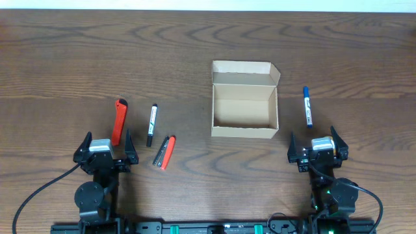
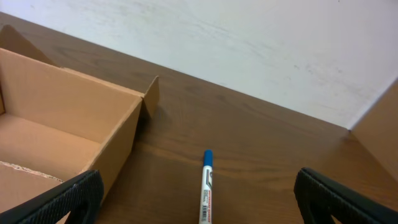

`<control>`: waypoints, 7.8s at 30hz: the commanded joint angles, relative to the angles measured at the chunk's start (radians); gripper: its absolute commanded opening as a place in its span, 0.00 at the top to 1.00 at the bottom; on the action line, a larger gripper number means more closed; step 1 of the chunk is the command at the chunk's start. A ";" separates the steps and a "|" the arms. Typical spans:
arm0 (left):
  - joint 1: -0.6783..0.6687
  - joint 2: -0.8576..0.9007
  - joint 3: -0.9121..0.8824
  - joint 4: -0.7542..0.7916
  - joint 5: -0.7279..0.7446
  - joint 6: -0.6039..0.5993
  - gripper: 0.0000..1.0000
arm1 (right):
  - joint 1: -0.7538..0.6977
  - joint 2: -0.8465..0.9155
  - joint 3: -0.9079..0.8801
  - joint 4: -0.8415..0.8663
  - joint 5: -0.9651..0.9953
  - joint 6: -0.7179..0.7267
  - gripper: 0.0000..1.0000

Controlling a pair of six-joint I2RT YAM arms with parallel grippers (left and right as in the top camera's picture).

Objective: Pack container

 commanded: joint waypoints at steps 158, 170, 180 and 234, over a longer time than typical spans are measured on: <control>-0.005 -0.008 -0.024 -0.034 0.007 -0.011 0.05 | -0.137 1.934 1.395 -0.951 -0.007 0.051 0.09; -0.005 -0.008 -0.024 -0.034 0.007 -0.011 0.05 | -0.137 1.934 1.331 -0.899 -0.018 0.066 0.16; -0.005 -0.008 -0.024 -0.034 0.007 -0.011 0.05 | -0.137 1.934 1.324 -0.890 -0.018 0.071 0.17; -0.005 -0.008 -0.024 -0.034 0.007 -0.011 0.05 | -0.127 1.464 1.357 -0.785 -0.317 0.111 0.99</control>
